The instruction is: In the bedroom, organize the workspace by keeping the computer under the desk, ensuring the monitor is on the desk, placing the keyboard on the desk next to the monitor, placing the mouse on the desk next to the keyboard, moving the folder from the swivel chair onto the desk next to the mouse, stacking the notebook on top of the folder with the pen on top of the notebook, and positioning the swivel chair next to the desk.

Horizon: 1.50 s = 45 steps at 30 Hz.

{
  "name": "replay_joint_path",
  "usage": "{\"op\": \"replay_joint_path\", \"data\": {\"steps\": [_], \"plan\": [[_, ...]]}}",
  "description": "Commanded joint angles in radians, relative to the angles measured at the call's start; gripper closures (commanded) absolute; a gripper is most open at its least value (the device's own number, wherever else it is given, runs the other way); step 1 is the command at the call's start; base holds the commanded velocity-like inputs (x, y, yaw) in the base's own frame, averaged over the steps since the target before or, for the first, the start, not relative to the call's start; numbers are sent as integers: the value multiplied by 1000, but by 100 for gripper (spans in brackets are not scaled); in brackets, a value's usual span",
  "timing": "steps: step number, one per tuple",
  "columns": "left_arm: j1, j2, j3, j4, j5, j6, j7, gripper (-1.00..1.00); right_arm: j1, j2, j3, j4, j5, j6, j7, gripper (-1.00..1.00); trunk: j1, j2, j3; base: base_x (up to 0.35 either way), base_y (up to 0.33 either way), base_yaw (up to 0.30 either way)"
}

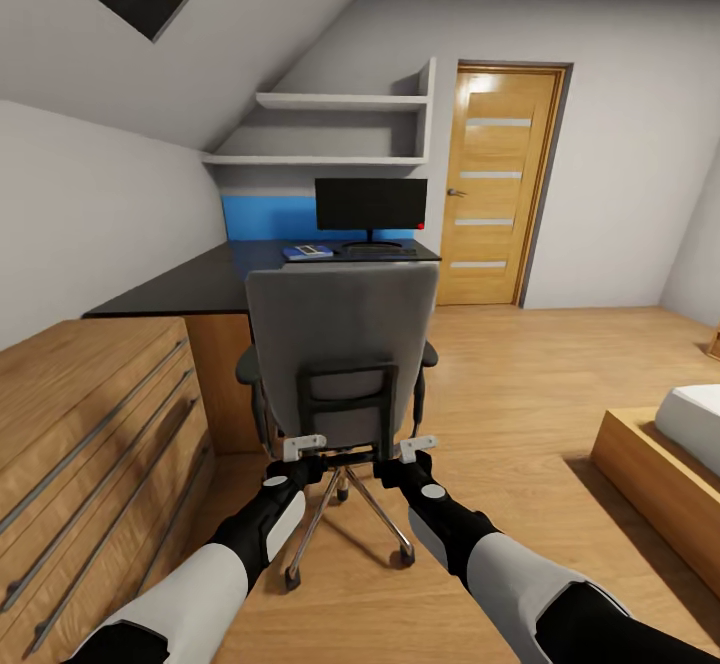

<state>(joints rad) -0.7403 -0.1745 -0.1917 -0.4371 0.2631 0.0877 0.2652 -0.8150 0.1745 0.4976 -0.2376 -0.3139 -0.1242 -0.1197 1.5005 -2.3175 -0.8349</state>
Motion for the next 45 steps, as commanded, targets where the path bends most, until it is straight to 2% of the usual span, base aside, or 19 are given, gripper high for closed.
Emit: {"op": "replay_joint_path", "data": {"steps": [1, 19, 45], "plan": [[0, 0, -4, -2, 4, 5, 7, -100, -1, 0, 9, 1, -9, -4, -4, -100, 0, 0, -1, 18, 8, 0], [-1, 0, -2, -54, 5, 3, 3, -100, -1, 0, 6, 0, -5, -5, -2, -100, 0, 0, -1, 3, 1, 0], [0, 0, -3, -66, 5, 5, 6, -100, -1, 0, 5, -1, -5, -6, -3, -100, 100, -182, -83, 0, 0, 0]]}}
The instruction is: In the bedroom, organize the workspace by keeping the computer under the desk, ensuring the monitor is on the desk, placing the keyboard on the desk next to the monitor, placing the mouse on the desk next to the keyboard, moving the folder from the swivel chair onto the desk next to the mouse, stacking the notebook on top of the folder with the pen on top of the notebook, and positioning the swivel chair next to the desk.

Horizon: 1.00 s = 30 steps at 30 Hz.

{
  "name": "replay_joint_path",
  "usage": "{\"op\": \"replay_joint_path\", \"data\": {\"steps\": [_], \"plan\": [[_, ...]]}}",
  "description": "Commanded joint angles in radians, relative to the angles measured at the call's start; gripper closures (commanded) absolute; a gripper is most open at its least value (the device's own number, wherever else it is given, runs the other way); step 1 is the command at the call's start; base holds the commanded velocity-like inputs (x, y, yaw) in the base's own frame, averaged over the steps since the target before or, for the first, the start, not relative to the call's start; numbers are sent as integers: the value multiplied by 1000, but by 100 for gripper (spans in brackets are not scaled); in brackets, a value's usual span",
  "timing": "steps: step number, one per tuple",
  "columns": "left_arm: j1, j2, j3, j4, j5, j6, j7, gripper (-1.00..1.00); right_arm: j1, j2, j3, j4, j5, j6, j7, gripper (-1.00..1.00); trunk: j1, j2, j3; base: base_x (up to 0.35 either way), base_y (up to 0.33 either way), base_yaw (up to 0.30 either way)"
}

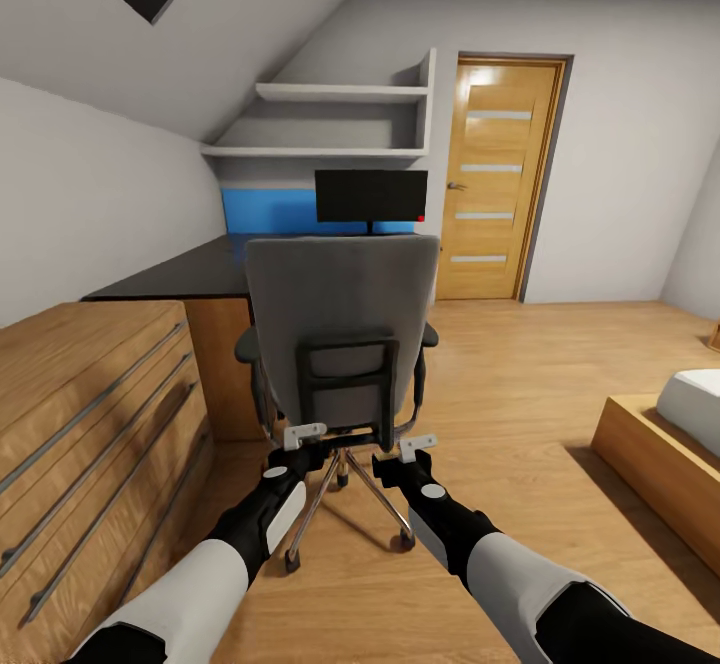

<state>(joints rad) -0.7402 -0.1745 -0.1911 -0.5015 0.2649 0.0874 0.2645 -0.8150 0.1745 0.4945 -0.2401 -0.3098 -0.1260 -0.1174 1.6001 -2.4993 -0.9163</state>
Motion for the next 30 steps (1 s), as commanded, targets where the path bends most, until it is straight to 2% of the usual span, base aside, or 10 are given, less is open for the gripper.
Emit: {"op": "replay_joint_path", "data": {"steps": [1, 12, 18, 22, 30], "plan": [[0, 0, -3, -2, 4, 5, 7, -100, -1, 0, 8, 1, -9, -4, -5, -100, 0, -1, -5, 0, 0, 0], [0, 0, -4, -2, 4, 6, 7, -100, -1, 0, 8, -3, -8, -5, -6, -100, 5, -4, -48, 0, 0, 0], [0, 0, -4, 0, 3, 6, 8, -100, -1, 0, 9, -5, -7, -31, -10, -100, 5, -4, -48, 0, 0, 0], [0, 0, -4, 1, 2, 6, 8, -100, 0, 0, 9, -3, -7, -79, -11, -100, 5, -4, -48, 0, 0, 0], [0, 0, -4, 4, 1, 5, 7, -100, 1, 0, 9, 2, -3, -225, -10, -100, 5, -4, -48, 0, 0, 0]]}}
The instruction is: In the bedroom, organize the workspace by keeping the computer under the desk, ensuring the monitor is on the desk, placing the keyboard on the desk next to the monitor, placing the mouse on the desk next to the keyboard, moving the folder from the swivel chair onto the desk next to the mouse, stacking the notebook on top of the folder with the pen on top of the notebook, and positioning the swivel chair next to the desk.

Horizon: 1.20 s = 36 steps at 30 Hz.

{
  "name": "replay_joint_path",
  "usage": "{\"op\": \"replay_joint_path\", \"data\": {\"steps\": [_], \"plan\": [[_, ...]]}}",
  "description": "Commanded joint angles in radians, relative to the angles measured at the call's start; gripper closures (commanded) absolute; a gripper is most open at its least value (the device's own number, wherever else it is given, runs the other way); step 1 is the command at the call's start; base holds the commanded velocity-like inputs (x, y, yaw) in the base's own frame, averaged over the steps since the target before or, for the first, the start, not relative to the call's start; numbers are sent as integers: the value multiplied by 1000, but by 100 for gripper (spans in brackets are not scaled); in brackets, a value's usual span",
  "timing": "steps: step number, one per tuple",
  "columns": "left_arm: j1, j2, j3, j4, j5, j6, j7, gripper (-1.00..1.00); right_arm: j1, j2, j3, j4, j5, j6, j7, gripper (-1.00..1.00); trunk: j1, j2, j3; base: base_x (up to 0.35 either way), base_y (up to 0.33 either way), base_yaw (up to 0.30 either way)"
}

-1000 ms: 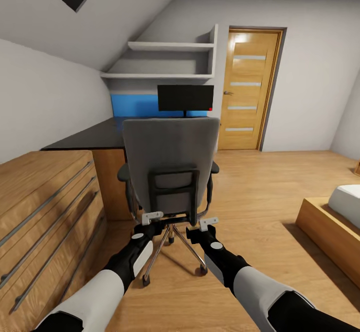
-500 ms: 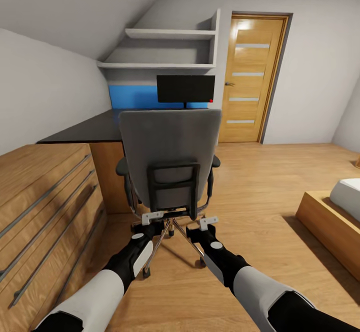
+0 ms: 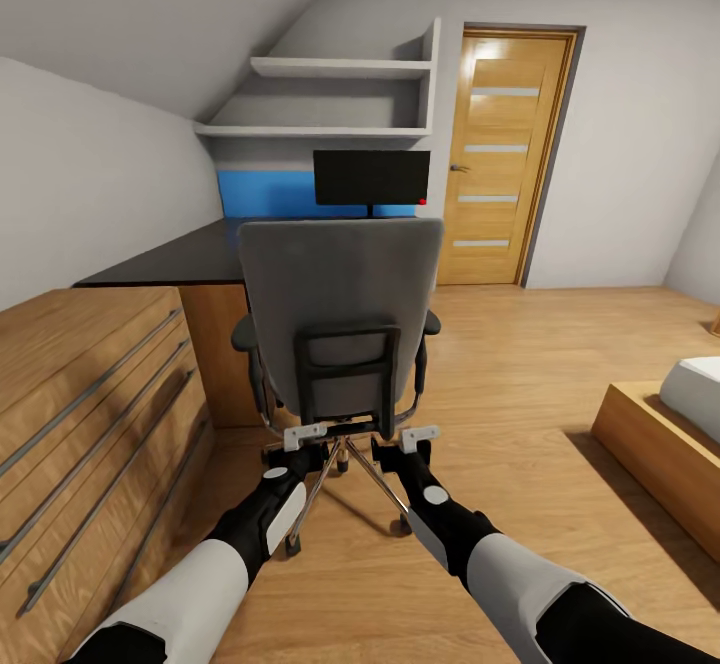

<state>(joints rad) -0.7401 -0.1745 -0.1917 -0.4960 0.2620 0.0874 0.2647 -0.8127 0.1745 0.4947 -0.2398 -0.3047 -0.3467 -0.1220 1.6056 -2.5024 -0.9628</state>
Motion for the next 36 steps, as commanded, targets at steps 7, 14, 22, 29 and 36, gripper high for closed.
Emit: {"op": "replay_joint_path", "data": {"steps": [7, 14, 22, 29, 36], "plan": [[0, 0, -3, -1, 3, 5, 7, -100, 0, 0, 8, 2, -7, -32, -2, -100, 0, 0, -1, 0, 0, 0], [0, 0, -3, -1, 3, 5, 6, -100, 0, 0, 8, 2, -8, -33, -1, -100, 0, 0, -1, 26, 0, 0], [0, 0, -3, 0, 4, 4, 4, -100, 0, 0, 8, 2, -8, -34, -2, -100, 0, 0, -1, 230, 0, 0], [0, 0, -3, 0, 4, 3, 4, -100, 0, 0, 7, 3, -8, -32, -2, -100, 0, 0, -1, 268, 0, 0], [0, 0, -3, 1, 3, 3, 4, -100, 0, 0, 7, 4, -8, -34, -2, -100, 0, 0, 0, 290, 0, -33]]}}
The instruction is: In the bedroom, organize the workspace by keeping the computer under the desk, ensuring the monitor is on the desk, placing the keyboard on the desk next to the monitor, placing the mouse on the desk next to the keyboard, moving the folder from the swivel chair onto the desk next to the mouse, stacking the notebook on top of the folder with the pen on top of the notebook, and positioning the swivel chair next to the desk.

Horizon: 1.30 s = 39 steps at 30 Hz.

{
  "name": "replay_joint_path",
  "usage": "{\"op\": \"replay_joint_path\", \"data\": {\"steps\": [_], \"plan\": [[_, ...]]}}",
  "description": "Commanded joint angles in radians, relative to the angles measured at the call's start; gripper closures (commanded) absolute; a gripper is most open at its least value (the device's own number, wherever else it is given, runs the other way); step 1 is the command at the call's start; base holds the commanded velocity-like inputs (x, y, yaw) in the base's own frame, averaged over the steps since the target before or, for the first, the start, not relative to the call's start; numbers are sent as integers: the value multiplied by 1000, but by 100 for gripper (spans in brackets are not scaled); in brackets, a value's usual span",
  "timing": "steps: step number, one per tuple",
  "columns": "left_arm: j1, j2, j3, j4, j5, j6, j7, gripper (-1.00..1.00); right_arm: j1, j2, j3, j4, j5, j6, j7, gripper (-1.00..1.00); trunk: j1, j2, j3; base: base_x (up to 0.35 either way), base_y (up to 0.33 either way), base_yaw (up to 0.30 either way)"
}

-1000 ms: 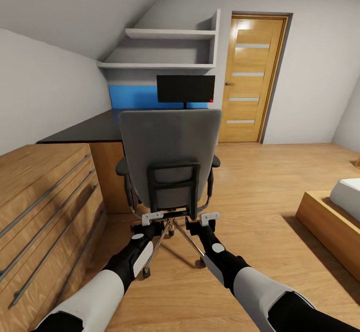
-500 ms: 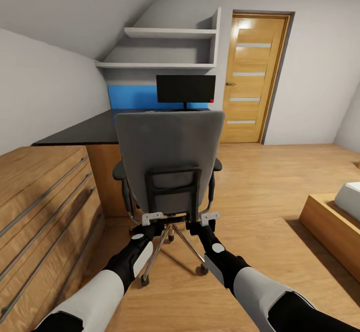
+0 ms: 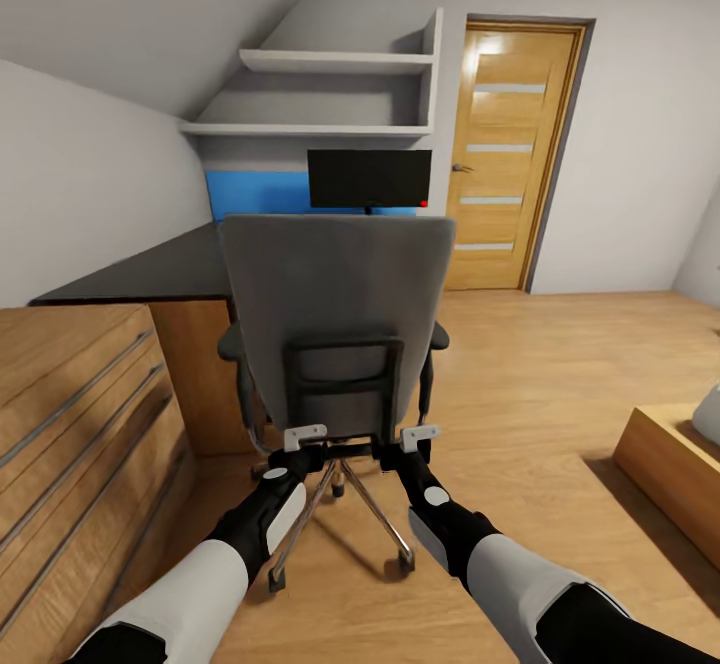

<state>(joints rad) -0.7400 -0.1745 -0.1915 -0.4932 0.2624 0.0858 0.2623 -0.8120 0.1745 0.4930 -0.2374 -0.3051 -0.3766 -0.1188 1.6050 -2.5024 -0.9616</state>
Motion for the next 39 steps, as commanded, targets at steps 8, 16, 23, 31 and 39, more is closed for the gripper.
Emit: {"op": "replay_joint_path", "data": {"steps": [8, 16, 23, 31, 39], "plan": [[0, 0, -3, -2, 4, 5, 6, -100, -1, 0, 9, 1, -8, -3, -5, -100, 0, 0, 5, 320, 0, -135], [0, 0, -3, -6, 5, 5, 6, -100, -1, 0, 9, 1, -8, -2, -5, -100, 0, 0, 5, 322, 0, -23], [0, 0, -3, -7, 5, 4, 6, -100, 0, 0, 9, 1, -8, -2, -5, -100, 0, 0, 6, 327, 0, 0], [-1, 0, -3, -7, 5, 5, 6, -100, 0, 0, 9, 1, -7, -3, -5, -100, 0, 0, 6, 327, 0, 0], [0, 0, -3, -7, 5, 8, 6, -100, 0, 0, 9, 1, -8, -4, -5, -100, 0, 0, 6, 327, 0, 0]]}}
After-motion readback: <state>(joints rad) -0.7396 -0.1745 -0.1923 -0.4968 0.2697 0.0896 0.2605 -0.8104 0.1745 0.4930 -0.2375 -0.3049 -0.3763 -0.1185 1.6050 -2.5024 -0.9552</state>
